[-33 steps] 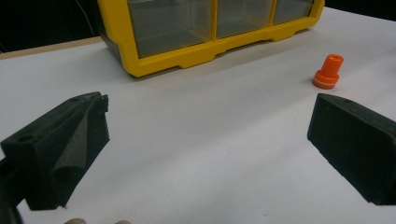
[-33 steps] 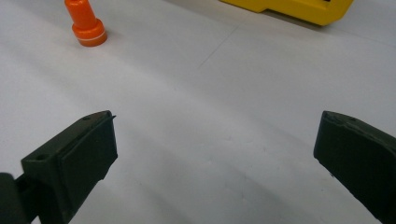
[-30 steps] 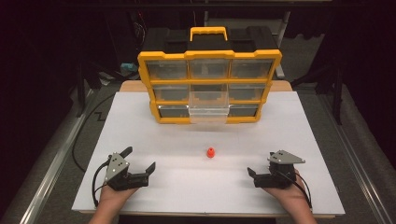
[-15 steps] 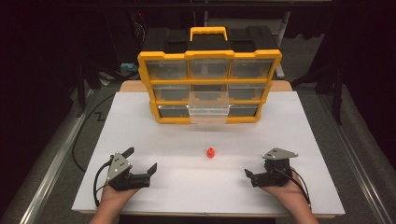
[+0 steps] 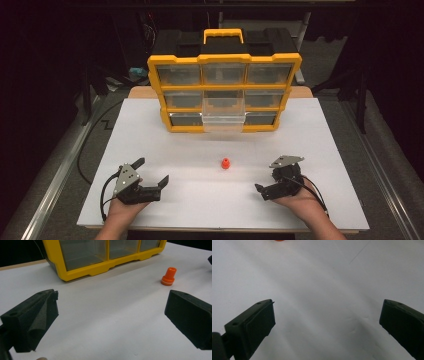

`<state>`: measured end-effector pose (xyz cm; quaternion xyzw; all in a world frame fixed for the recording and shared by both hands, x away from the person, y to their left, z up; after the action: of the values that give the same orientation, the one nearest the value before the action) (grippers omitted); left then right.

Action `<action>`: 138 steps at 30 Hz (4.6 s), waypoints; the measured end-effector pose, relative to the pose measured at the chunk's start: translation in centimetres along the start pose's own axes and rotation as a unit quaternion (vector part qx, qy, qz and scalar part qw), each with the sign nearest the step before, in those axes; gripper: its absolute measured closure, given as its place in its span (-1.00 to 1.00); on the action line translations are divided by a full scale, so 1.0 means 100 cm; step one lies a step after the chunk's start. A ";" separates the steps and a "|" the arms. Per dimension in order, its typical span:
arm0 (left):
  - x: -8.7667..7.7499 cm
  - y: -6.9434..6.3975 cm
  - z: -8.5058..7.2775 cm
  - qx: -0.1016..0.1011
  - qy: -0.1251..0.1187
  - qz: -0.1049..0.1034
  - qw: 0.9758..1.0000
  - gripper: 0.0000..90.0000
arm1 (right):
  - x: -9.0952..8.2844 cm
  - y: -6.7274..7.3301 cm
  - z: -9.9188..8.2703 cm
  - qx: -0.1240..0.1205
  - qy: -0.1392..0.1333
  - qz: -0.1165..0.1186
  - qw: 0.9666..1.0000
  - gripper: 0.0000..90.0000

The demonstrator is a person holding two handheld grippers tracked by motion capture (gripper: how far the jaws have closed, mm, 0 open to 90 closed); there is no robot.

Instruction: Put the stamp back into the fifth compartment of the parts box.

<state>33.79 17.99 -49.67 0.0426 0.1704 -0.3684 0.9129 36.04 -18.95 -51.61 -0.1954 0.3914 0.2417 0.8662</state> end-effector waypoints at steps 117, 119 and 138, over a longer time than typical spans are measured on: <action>0.001 -0.007 -0.001 0.005 0.000 -0.032 0.999 -1.00 | 0.051 0.060 0.117 -0.246 0.134 0.104 0.954 0.63; 0.001 -0.007 -0.001 0.006 -0.001 -0.031 0.999 -1.00 | 0.051 0.060 0.116 -0.248 0.136 0.104 0.953 0.64; 0.002 -0.006 -0.001 0.001 -0.003 -0.033 0.999 -1.00 | 0.030 0.054 0.113 -0.253 0.142 0.122 0.949 0.64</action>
<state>33.46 17.47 -49.79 0.0369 0.1689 -0.3989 0.9006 41.25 -7.79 -47.76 -0.3909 0.4571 0.4065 0.6877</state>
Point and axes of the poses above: each handheld gripper's, and its own axes: x roughly forward along the jaws, z roughly out of its top, y roughly to its left, the point moved 8 cm from there along x, roughly forward along the jaws, and after that the axes turned 8 degrees about -z, right-handed, at the moved point
